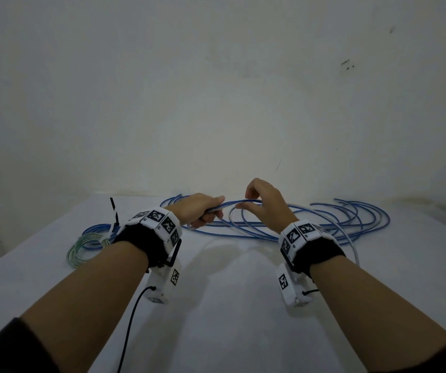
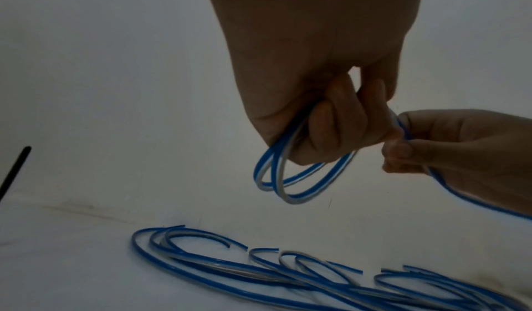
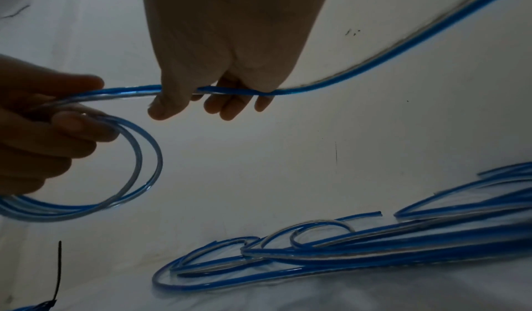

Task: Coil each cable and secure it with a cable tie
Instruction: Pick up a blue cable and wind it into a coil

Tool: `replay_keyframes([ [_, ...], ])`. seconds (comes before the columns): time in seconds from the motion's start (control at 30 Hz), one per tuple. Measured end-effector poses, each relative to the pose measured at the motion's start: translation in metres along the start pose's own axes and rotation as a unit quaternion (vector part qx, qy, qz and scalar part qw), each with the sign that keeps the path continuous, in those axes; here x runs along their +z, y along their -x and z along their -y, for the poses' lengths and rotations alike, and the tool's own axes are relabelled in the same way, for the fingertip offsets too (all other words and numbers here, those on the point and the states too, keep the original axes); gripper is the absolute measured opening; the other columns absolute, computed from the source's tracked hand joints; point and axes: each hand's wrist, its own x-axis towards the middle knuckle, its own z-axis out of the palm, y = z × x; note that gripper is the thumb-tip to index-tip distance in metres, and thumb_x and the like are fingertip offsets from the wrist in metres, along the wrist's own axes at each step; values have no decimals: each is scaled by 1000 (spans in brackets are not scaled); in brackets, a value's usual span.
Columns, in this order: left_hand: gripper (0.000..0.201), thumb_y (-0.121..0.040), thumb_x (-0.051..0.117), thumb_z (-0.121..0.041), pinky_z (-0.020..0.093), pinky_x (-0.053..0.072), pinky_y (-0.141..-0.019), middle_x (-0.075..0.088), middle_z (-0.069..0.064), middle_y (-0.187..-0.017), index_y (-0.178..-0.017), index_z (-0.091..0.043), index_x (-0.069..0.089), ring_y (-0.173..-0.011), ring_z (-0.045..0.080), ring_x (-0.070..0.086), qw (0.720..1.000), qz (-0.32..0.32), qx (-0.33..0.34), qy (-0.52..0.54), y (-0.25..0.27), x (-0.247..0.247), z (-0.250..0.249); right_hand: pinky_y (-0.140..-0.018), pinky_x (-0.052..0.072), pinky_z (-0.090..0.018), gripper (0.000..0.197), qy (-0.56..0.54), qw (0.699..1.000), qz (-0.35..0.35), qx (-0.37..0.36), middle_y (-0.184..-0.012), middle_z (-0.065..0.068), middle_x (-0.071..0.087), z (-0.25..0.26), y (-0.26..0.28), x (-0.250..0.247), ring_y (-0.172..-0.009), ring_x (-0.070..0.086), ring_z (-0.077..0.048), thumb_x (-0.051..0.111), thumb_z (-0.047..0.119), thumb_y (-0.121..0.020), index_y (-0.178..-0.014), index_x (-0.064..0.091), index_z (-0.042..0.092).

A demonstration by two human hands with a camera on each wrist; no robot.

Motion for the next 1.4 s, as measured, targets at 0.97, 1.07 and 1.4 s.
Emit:
replay_keyframes([
  [0.97,41,-101,32,-28,14,16,-35,23,-8,-43,-64,-12,36,-35,5,18,984,5,18,177,11,-6,-9,-65,52,-45,9,51,987,-56,139,-84,-13,61,-6,5,2,-69,61,-32,48,13,-95,-100,51,6],
  [1.07,46,-101,32,-37,16,20,-38,21,-7,-46,-62,-13,34,-37,8,20,987,-9,43,154,12,-5,-9,-64,51,-45,14,53,983,-69,163,-82,-16,60,-6,2,2,-69,62,-36,48,15,-96,-92,52,2],
  [1.4,37,-101,28,-26,13,21,-36,28,-9,-46,-68,-14,39,-36,4,24,961,-3,61,271,12,-12,-10,-72,48,-38,9,27,976,-82,198,-92,-19,60,-10,3,3,-84,58,-32,53,6,-92,-94,59,0],
])
